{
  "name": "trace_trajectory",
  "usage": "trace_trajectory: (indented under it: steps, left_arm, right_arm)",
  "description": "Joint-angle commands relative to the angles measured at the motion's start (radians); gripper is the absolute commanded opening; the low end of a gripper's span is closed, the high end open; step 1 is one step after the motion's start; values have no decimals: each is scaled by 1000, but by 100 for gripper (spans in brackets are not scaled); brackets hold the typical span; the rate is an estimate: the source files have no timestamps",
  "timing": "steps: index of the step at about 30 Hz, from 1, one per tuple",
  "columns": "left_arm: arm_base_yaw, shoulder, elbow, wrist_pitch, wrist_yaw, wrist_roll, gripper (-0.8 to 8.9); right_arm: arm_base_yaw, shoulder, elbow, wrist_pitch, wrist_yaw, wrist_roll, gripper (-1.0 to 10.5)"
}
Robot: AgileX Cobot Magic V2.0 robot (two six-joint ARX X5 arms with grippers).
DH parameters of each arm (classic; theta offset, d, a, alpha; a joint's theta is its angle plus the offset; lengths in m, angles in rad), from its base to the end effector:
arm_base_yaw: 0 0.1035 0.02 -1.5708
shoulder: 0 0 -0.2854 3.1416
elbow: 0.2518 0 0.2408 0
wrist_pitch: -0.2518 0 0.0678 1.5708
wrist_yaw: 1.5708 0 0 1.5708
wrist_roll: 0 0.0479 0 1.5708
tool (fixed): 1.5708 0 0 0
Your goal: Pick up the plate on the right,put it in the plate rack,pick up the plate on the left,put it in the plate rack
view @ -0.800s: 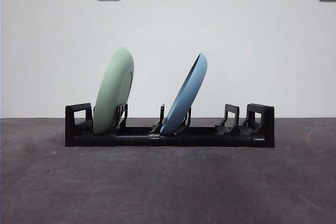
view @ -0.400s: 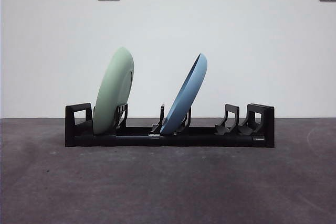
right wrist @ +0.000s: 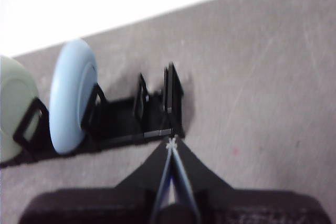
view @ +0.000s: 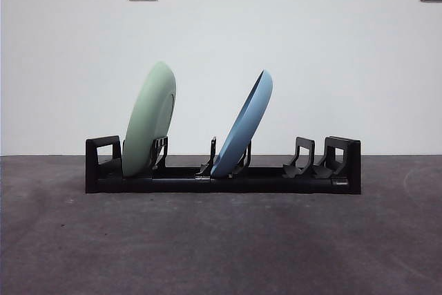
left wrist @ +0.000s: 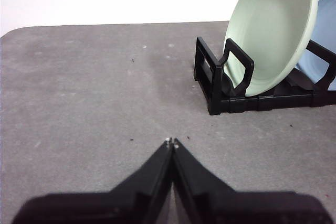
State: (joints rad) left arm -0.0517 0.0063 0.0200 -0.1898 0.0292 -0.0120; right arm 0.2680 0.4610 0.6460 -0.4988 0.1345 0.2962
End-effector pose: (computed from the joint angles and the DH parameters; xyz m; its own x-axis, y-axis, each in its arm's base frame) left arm 0.0807 -0.0056 0.1482 0.9813 -0.0800 -0.1751 0.0783 0.9968 -0.0169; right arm 0.0906 0.0182 0.2967 0.9444 0.1203 -0.3059 -0.0465 0.9701 0.2381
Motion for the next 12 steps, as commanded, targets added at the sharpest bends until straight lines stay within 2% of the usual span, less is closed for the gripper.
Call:
trace_trajectory:
  steps: [1,4,8,12]
  left_arm:
    - [3,-1,-15,3,-1,-7,0]
    - [3,-1,-15,3,-2,-7,-1]
    - [3,-1,-15,3,-2,-7,0]
    - [3,-1,-15,3,-2,-7,-1]
  right_arm:
    - [-32,-82,-34,51,2,-118,-16]
    - [-91,-192,-135,155,-5,-188,-16]
    - [-159,-327,-290,235,-4,-195,-16]
    - [-175,-409,-418,242,-4,-201,-16]
